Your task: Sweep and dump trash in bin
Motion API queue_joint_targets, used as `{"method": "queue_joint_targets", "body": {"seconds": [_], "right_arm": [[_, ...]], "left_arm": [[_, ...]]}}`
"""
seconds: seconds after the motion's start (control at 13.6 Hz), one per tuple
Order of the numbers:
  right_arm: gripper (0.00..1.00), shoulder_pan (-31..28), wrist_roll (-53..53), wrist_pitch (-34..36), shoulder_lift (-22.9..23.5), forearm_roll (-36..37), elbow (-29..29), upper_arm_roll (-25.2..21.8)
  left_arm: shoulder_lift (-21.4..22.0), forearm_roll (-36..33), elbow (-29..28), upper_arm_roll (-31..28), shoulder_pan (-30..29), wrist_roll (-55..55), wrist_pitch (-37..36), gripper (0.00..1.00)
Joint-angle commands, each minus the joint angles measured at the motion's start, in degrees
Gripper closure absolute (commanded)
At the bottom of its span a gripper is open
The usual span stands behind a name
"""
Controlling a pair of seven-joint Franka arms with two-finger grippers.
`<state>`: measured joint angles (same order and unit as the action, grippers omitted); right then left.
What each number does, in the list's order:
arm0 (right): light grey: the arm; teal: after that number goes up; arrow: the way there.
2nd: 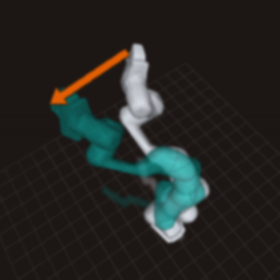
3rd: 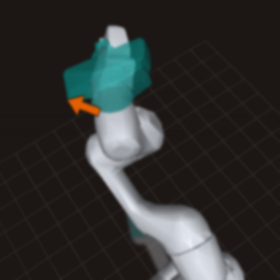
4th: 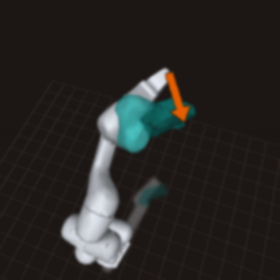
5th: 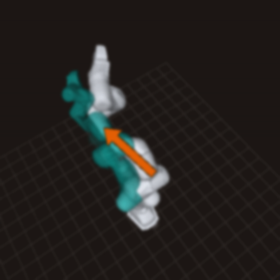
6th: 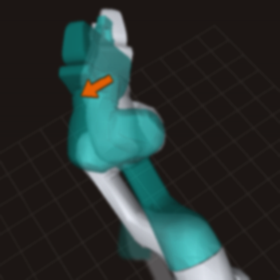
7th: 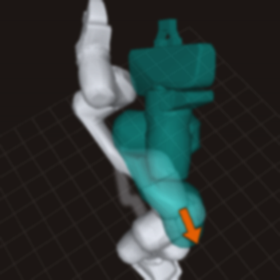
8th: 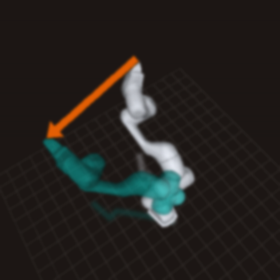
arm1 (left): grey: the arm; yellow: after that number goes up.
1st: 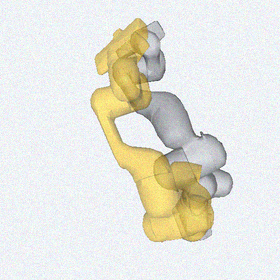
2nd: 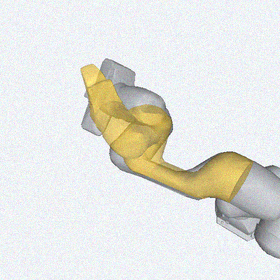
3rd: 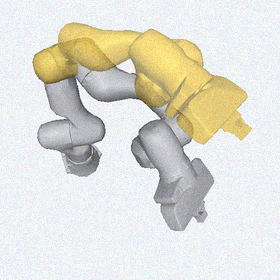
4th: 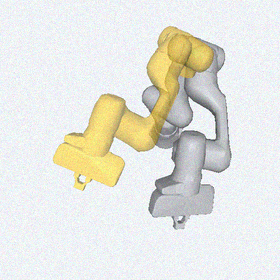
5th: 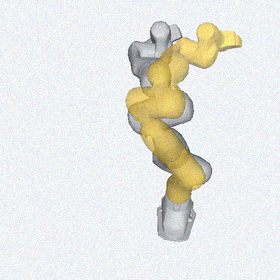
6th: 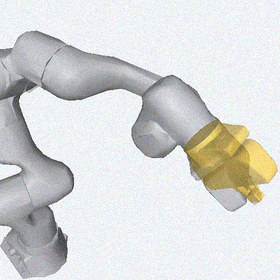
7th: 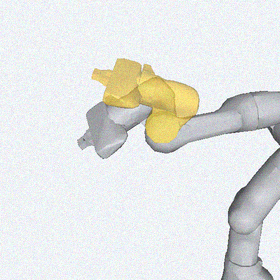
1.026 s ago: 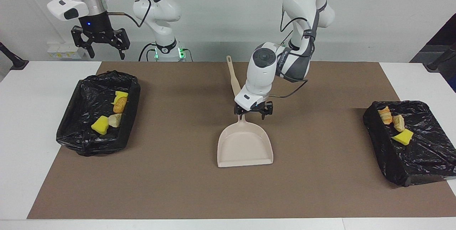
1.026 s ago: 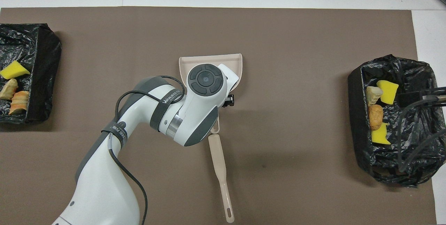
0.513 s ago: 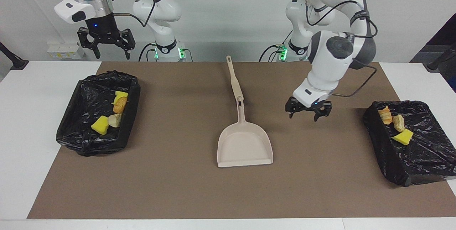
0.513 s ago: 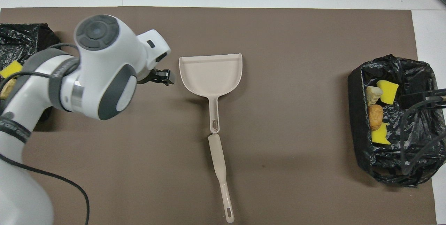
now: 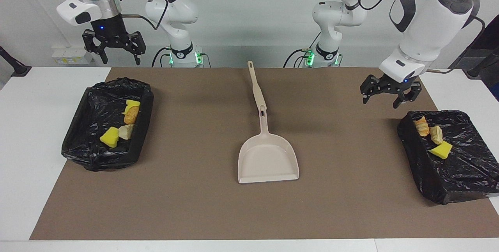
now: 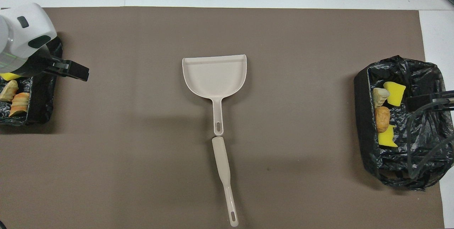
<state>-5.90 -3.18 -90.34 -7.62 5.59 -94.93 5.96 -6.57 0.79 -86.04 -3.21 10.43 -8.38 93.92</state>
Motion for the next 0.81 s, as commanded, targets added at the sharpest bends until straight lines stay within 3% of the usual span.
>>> {"method": "queue_joint_targets", "body": {"seconds": [0.0,0.22,0.73], "right_arm": [[0.00,-0.5,0.9,1.2,0.4,-0.6,1.0,0.1],[0.00,-0.4,0.9,1.2,0.5,-0.6,1.0,-0.2],[0.00,-0.1,1.0,1.2,0.6,-0.3,0.9,-2.6]], "left_arm": [[3.3,-0.5,0.6,0.0,-1.0,-1.1,-4.6,0.00],[9.2,-0.4,-5.8,-0.6,-2.3,-4.2,-7.6,0.00],[9.4,-0.3,-6.4,-0.6,-3.8,-3.7,-5.9,0.00]]}}
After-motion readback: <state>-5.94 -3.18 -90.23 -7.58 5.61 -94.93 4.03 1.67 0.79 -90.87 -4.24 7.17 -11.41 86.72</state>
